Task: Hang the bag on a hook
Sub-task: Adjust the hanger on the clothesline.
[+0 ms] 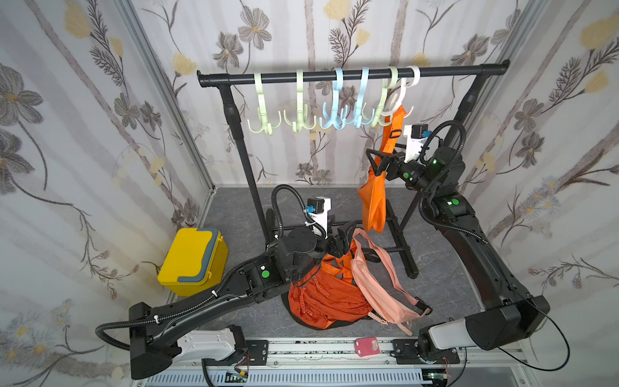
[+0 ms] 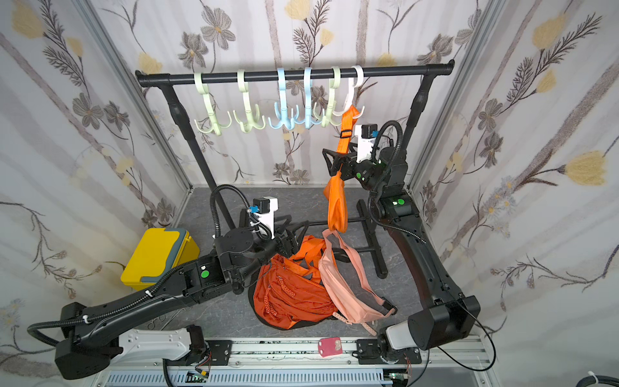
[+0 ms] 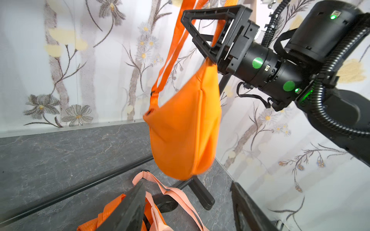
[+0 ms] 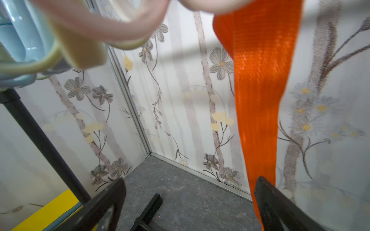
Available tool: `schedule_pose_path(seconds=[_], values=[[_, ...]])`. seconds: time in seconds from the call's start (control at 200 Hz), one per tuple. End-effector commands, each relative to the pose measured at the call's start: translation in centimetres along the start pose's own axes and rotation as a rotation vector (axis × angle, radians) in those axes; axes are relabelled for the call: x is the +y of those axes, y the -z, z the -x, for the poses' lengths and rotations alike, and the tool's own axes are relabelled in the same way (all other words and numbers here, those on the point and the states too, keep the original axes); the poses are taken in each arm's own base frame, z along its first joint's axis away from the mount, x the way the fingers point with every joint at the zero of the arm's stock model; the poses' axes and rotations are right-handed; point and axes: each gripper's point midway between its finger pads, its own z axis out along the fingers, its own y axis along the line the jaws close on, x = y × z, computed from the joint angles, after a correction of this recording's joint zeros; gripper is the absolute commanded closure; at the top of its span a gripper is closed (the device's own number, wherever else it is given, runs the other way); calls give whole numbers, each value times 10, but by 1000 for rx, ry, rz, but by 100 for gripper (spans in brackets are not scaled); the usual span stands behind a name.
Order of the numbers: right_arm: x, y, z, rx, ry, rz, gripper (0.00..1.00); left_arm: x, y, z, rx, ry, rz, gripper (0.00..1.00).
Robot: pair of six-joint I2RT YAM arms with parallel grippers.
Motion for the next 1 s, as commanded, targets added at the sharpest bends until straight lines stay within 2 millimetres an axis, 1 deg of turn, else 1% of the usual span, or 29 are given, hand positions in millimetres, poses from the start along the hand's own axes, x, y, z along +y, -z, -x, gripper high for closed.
schedule_pose_path(seconds=[0.0, 0.005, 0.01, 0.015, 0.035, 0.04, 0.045, 0.055, 0.06, 0.08, 0.09, 0.115, 0.145, 0.2, 0.225, 0.38, 0.425, 0.544, 0.609, 0.644, 0.654, 0.664, 0.669, 0.679, 0.684, 0.704, 0.794, 0.869, 0.994], values=[[11, -3, 30, -67, 6, 44, 57, 2, 6, 18, -65, 42, 1, 33], [10, -2, 31, -68, 5, 36, 61, 2, 6, 18, -66, 42, 2, 33], [10, -2, 31, -68, 5, 36, 61, 3, 6, 18, -68, 42, 3, 33], [9, 1, 34, -73, 5, 22, 69, 3, 7, 19, -69, 43, 4, 33], [5, 6, 38, -86, 5, -14, 84, 4, 8, 19, -73, 44, 8, 33], [5, 6, 38, -86, 5, -14, 84, 4, 8, 20, -74, 44, 8, 33], [2, 8, 39, -92, 6, -36, 92, 5, 8, 20, -75, 44, 11, 33], [2, 13, 42, -100, 8, -51, 99, 6, 9, 21, -78, 45, 14, 33], [0, 14, 43, -107, 11, -66, 100, 7, 10, 21, -80, 45, 15, 33], [-3, 21, 47, -123, 17, -95, 100, 9, 11, 22, -86, 47, 21, 33], [-5, 29, 52, -144, 24, -124, 100, 10, 12, 23, -89, 47, 24, 33], [-8, 37, 53, -160, 37, -152, 100, 13, 13, 23, -95, 50, 33, 33], [-8, 52, 60, -187, 58, -185, 100, 17, 16, 25, -104, 52, 45, 33], [-12, 65, 63, -181, 79, -211, 100, 23, 20, 29, -119, 62, 54, 33], [-15, 69, 62, -163, 86, -217, 97, 26, 22, 30, -124, 65, 55, 33], [-37, 73, 51, -82, 93, -257, 95, 36, 28, 44, -156, 79, 63, 33], [-45, 71, 43, -53, 85, -265, 95, 37, 30, 48, -166, 81, 62, 33], [-56, 69, 27, -13, 76, -285, 93, 38, 34, 53, -178, 81, 62, 33], [-61, 70, 19, 2, 69, -299, 89, 38, 35, 53, -175, 79, 62, 33], [-62, 70, 15, 9, 66, -301, 83, 39, 35, 53, -172, 78, 66, 32], [-62, 70, 13, 11, 65, -301, 80, 39, 35, 52, -171, 77, 66, 32], [-62, 70, 12, 12, 63, -300, 74, 39, 35, 52, -170, 76, 66, 32], [-62, 70, 12, 12, 63, -300, 74, 39, 35, 52, -169, 76, 66, 32], [-62, 70, 11, 13, 61, -299, 69, 39, 35, 52, -171, 77, 67, 32], [-62, 71, 11, 13, 61, -300, 65, 40, 35, 52, -170, 76, 68, 32], [-62, 71, 9, 14, 59, -299, 57, 40, 35, 51, -169, 76, 68, 32], [-61, 75, 3, 19, 53, -299, 40, 41, 35, 49, -165, 76, 70, 30], [-59, 80, -2, 21, 47, -298, 29, 42, 35, 47, -163, 75, 73, 28], [-55, 93, -16, 31, 28, -306, 19, 45, 33, 42, -157, 71, 83, 24]])
